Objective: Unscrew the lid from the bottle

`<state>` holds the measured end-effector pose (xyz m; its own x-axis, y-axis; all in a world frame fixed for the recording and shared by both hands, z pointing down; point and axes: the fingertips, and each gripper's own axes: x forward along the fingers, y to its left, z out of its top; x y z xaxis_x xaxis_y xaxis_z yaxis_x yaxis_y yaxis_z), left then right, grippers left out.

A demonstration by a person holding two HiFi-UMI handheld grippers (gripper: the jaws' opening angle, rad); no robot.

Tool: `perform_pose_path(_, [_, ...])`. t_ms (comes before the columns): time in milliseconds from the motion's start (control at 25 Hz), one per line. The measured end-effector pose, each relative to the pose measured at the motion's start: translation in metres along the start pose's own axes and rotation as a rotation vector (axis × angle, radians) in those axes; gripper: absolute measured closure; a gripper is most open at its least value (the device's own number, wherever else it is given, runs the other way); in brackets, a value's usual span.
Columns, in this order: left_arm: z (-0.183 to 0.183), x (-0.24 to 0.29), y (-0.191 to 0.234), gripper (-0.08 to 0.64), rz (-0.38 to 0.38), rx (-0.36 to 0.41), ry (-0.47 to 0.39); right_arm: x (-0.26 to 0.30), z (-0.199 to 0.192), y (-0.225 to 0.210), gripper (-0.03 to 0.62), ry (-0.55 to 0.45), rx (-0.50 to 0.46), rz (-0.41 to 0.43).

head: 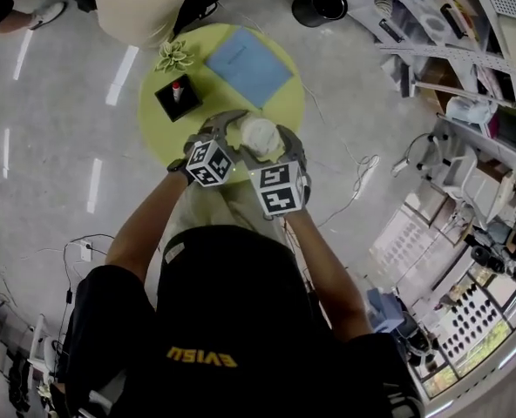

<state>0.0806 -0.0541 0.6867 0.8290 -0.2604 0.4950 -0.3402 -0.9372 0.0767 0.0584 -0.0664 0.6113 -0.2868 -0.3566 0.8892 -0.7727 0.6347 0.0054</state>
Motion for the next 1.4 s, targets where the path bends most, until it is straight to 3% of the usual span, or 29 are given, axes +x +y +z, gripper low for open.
perform_pose_path(40, [0.001, 0.000, -0.001, 0.183, -0.020, 0.010, -0.012, 0.001, 0.000, 0.001, 0.202, 0.006, -0.005, 0.001])
perform_pose_path(360, [0.001, 0.000, -0.003, 0.190, -0.075, 0.019, -0.032, 0.000, -0.001, 0.002, 0.205, 0.063, -0.087, 0.066])
perform_pose_path(600, [-0.002, 0.001, -0.003, 0.192, -0.100, 0.026, -0.022, 0.002, -0.003, 0.006, 0.206, 0.079, -0.243, 0.137])
perform_pose_path(760, [-0.003, 0.001, -0.003, 0.193, -0.113, 0.033, -0.016, 0.002, -0.007, 0.012, 0.206, 0.098, -0.472, 0.198])
perform_pose_path(960, [-0.004, 0.000, -0.003, 0.195, -0.138, 0.045, -0.005, 0.001, -0.019, 0.018, 0.207, 0.170, -1.017, 0.307])
perform_pose_path(1040, [-0.004, 0.000, -0.004, 0.195, -0.146, 0.047, -0.001, 0.001, -0.025, 0.019, 0.207, 0.171, -1.187, 0.338])
perform_pose_path(1120, [-0.004, 0.000, -0.004, 0.195, -0.150, 0.048, 0.001, 0.000, -0.027, 0.019, 0.206, 0.167, -1.259, 0.354])
perform_pose_path(1400, [-0.007, 0.000, -0.002, 0.196, -0.148, 0.050, 0.007, 0.004, -0.025, 0.020, 0.204, 0.107, -1.236, 0.346])
